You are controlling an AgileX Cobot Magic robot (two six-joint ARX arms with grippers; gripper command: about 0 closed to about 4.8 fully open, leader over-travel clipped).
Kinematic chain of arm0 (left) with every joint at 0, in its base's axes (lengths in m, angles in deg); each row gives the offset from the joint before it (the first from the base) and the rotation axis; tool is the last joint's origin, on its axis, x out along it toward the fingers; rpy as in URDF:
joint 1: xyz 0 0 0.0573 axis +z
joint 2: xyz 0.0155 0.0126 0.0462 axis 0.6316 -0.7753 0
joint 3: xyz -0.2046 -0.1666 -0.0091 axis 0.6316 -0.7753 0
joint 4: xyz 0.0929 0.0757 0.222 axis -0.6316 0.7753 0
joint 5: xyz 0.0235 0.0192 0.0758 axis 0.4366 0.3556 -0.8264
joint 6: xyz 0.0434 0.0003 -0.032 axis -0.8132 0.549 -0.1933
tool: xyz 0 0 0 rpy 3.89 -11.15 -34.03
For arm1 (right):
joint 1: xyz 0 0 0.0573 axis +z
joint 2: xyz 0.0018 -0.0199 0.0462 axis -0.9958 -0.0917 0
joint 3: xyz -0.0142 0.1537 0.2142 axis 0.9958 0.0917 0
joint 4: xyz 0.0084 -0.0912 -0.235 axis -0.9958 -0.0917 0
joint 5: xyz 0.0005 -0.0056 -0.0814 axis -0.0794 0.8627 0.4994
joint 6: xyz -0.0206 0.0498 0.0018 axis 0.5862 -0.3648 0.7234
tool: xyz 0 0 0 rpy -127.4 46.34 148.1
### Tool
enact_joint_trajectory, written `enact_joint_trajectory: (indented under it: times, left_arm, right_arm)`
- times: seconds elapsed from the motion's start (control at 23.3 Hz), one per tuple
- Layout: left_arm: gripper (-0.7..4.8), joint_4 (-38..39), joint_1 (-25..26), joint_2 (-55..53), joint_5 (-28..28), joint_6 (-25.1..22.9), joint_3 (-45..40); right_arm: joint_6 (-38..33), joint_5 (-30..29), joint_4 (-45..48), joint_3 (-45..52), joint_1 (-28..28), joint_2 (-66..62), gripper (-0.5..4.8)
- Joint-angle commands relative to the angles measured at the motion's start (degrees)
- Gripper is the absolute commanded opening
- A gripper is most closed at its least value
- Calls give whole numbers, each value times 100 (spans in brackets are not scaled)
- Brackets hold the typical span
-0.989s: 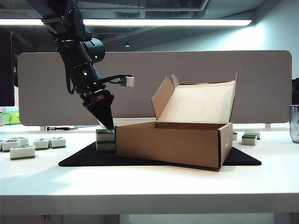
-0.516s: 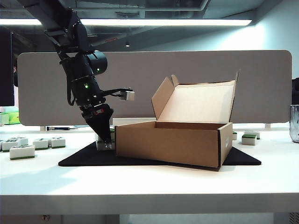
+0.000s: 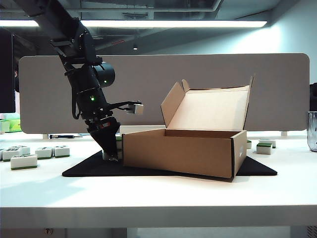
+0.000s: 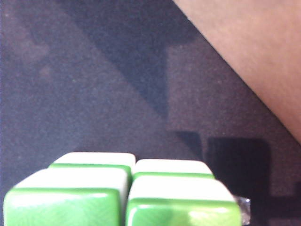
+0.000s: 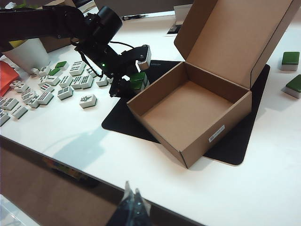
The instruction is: Pick up four mahjong tiles and put them into the paper box.
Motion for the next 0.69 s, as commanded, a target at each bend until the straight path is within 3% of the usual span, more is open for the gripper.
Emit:
enact_joint_trajectory:
  times: [0.04,0.22,0.52,0.69]
  left_arm:
    - [357,-131,-9,-33,-24,57,-7]
    - [239,-177,-7,-26,-42,446,57]
    - [239,201,-9,302,-44,807,651]
    - [239,669,-400,472,-42,1812,1373]
  right_arm:
    - [13,-7,76,-13,0,-7,-1]
    - [15,-7,76,-13,0,-7,-1]
    - [13,-9,74,-11,0,-7,-1]
    - [15,-7,76,-11,0,-7,-1]
